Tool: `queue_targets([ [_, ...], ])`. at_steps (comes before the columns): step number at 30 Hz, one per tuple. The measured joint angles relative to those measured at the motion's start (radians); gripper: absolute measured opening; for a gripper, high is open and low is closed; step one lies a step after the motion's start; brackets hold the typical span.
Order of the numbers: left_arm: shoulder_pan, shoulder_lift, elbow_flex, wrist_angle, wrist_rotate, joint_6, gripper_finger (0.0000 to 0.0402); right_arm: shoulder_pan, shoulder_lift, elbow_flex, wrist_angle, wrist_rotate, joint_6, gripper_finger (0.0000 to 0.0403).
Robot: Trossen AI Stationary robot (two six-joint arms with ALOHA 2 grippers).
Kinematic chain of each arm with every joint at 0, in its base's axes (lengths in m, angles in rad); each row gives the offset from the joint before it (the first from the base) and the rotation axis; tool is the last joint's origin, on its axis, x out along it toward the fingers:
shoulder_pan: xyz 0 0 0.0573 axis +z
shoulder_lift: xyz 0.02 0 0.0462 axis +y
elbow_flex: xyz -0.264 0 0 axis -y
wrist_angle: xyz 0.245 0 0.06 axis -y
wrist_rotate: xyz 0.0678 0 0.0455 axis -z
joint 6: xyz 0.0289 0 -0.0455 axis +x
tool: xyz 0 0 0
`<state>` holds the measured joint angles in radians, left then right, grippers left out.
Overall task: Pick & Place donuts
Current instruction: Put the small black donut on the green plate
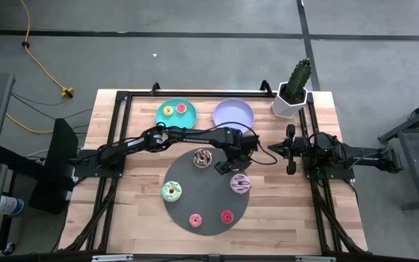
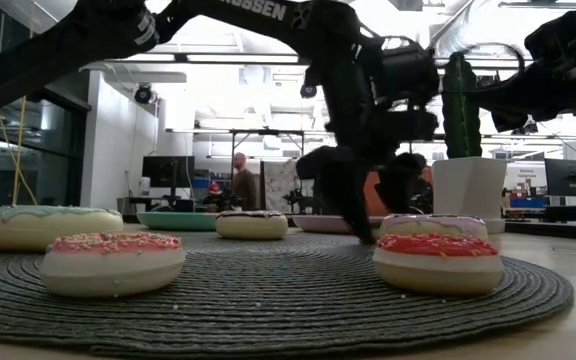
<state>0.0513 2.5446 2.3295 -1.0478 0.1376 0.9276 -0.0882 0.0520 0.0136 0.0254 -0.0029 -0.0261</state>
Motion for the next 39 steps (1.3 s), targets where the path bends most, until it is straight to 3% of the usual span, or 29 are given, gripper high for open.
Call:
queue_targets([
  [15,0.002,0.008,0.000,-0.001,0.013,-0.008,0.0343,0.000,0.000,0.000,0.000,0.000,0.000,0.0000],
  [26,0.002,0.010,0.000,-0.002,0.014,-0.016,0.0270,0.000,0.000,0.000,0.000,0.000,0.000,0.0000],
  [39,0.002,0.011,0.000,0.001,0.005,-0.050,0.0218,0.000,0.000,0.000,0.000,0.000,0.000,0.0000],
])
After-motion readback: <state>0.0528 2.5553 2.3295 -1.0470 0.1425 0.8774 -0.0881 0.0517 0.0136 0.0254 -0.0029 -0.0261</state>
